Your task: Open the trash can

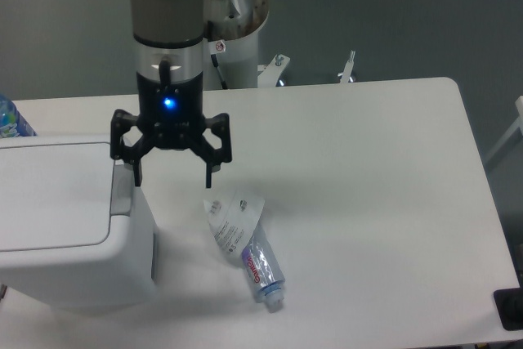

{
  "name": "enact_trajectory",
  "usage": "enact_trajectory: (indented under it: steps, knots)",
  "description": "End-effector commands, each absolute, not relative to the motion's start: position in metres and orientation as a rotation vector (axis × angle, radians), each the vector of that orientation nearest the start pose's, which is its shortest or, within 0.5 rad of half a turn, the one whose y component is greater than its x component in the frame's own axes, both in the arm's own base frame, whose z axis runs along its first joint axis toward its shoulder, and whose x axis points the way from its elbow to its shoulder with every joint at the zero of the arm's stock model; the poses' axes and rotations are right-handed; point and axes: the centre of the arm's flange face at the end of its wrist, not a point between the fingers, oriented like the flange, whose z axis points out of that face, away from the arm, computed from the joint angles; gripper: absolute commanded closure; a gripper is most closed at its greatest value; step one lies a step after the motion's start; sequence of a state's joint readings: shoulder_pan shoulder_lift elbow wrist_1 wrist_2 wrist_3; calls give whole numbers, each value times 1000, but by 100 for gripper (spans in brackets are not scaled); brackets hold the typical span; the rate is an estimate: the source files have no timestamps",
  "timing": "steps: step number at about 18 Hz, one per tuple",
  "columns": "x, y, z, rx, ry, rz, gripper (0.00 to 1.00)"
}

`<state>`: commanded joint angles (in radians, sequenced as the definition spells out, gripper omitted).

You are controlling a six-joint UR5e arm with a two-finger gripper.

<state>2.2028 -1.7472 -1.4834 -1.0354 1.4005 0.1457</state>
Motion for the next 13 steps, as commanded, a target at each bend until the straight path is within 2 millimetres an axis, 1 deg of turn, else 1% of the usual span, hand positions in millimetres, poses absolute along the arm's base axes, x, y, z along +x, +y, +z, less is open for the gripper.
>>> enact_trajectory:
  steps: [11, 13]
  knots:
    - [-230, 575, 492, -2615, -589, 9, 0]
    - [-226, 577, 491, -2618, -579, 6, 0]
